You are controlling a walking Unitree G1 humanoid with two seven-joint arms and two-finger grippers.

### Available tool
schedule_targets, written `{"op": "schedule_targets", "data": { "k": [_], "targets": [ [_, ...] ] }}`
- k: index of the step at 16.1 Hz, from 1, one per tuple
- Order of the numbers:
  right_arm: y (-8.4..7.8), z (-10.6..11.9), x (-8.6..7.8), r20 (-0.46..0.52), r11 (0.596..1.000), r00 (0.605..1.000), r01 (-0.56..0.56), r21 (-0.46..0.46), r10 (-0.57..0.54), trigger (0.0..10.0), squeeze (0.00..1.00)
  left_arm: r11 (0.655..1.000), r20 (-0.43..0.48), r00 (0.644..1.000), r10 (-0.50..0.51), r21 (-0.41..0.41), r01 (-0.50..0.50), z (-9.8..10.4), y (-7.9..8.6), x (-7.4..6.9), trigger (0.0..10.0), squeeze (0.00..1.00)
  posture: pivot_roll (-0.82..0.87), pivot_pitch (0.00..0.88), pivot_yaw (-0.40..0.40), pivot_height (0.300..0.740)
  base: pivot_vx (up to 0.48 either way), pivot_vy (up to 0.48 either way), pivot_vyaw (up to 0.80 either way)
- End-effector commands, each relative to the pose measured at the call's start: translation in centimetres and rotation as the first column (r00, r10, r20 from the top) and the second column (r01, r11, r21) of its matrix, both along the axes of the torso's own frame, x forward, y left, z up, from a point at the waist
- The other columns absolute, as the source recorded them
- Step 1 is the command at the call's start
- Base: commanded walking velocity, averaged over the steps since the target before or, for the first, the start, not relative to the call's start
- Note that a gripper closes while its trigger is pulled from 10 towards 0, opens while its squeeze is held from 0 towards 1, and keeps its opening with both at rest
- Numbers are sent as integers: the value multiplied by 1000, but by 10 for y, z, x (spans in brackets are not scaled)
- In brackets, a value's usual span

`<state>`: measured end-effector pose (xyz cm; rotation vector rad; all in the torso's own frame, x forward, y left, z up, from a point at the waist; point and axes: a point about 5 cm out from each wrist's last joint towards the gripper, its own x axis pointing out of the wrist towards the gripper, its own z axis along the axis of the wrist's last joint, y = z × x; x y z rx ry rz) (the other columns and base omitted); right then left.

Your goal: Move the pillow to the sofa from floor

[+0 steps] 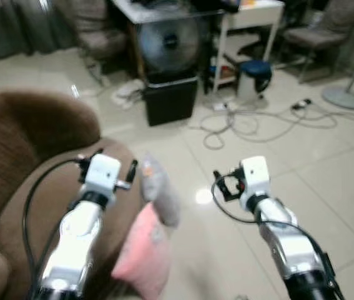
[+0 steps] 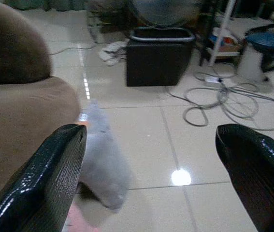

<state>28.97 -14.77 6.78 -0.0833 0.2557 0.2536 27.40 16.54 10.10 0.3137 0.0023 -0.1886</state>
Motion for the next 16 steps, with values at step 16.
{"op": "schedule_targets", "data": {
  "k": [16],
  "targets": [
    [-5, -1, 3, -15, 1000, 1000, 26, -6, -26, 10000, 0, 999, -16, 1000, -24, 40, 25, -3, -1, -1, 10000, 0, 52, 0, 19, 740, 160, 0, -49]
  ]
}}
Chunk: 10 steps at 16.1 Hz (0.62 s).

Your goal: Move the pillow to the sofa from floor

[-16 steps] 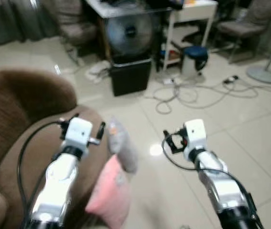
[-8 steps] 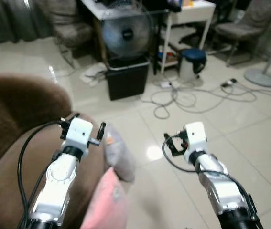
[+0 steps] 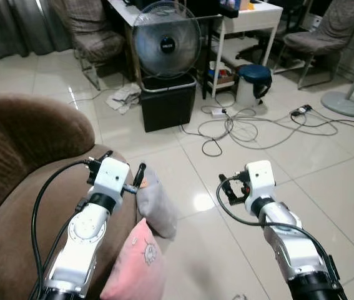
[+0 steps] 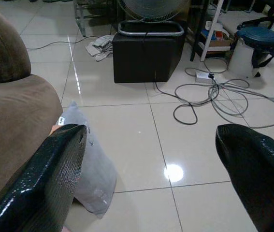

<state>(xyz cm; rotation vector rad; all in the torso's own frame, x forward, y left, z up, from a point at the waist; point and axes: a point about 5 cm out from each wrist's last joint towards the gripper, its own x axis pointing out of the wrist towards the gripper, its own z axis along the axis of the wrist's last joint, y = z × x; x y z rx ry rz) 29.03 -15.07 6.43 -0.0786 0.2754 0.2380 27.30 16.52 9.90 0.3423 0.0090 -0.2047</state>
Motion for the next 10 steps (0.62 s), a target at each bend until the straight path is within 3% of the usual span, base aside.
{"op": "schedule_targets", "data": {
  "k": [1, 10],
  "targets": [
    [-3, 2, 2, 1, 1000, 1000, 10, -4, -10, 10000, 0, 1000, -12, 1000, -10, 10, 10, -2, -1, 0, 10000, 0, 52, 0, 19, 740, 0, 0, 0],
    [-4, 1, 2, -14, 1000, 1000, 10, -9, -10, 10000, 0, 1000, -27, 1000, -10, 4, 10, -4, 1, 0, 10000, 0, 45, 0, 21, 675, 0, 0, 0]
  ]
}}
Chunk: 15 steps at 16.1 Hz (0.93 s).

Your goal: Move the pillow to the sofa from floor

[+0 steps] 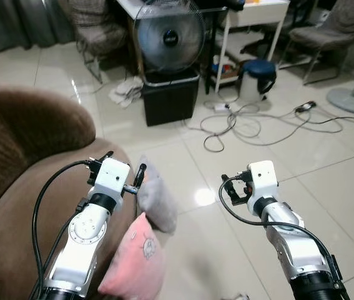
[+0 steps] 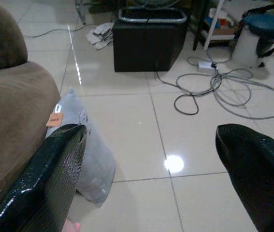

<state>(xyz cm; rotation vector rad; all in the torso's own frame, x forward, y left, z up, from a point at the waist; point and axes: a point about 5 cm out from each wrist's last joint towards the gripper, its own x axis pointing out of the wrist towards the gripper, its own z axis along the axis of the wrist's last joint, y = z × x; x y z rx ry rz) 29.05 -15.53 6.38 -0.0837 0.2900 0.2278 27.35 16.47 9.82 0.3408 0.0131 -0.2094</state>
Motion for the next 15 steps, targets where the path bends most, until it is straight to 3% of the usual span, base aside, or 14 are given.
{"op": "schedule_targets", "data": {
  "k": [1, 5, 12, 15],
  "targets": [
    [0, 1, 1, -1, 1000, 1000, 1, -1, -1, 10000, 0, 1000, -22, 1000, -7, 6, 7, -4, 1, 0, 10000, 0, 45, 0, 21, 670, 0, 0, 0],
    [0, 1, 1, -1, 1000, 1000, 2, -2, -2, 10000, 0, 1000, -21, 1000, 0, 11, 0, -4, 2, 0, 10000, 0, 45, 0, 21, 630, 0, 0, 0],
    [1, 1, 1, -2, 1000, 1000, 3, -1, -3, 10000, 0, 1000, -6, 1000, 2, -24, -3, -1, 3, 2, 10000, 0, 49, 0, 22, 630, 0, 0, 0],
    [0, 0, 1, -6, 1000, 1000, 4, -2, -4, 10000, 0, 999, -14, 1000, -15, -33, 15, -2, 2, 2, 10000, 0, 46, 0, 23, 630, 287, 0, 0]
  ]
}}
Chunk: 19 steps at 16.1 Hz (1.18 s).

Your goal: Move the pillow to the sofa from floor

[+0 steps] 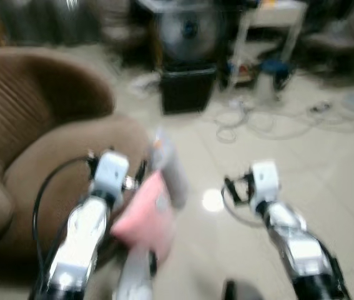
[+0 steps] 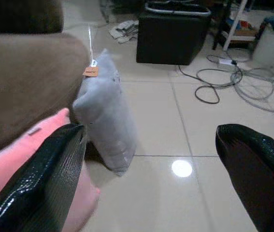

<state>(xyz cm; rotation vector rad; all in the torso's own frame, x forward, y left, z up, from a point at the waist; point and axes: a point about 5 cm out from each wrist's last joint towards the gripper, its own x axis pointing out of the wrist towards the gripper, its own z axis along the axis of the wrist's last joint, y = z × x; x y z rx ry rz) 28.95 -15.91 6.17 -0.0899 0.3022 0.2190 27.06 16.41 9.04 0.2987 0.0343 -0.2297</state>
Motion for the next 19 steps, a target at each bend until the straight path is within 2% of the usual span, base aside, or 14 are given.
{"op": "schedule_targets", "data": {
  "k": [1, 13, 19],
  "targets": [
    [3, 2, 2, 4, 1000, 1000, -4, 7, 4, 10000, 0, 1000, 12, 1000, 0, 10, 0, 5, 2, 5, 10000, 0, 46, 0, 23, 630, 292, 0, 0],
    [2, -6, 4, -41, 998, 998, -48, -41, 46, 10000, 0, 999, -26, 999, -27, 37, 28, -1, 4, 2, 10000, 0, 69, 0, 6, 630, 283, 0, 0],
    [2, -9, 2, -46, 998, 998, -51, -45, 49, 10000, 0, 998, -35, 998, -45, 40, 46, -3, -1, 2, 10000, 0, 57, 0, 10, 630, 0, 0, 0]
  ]
}}
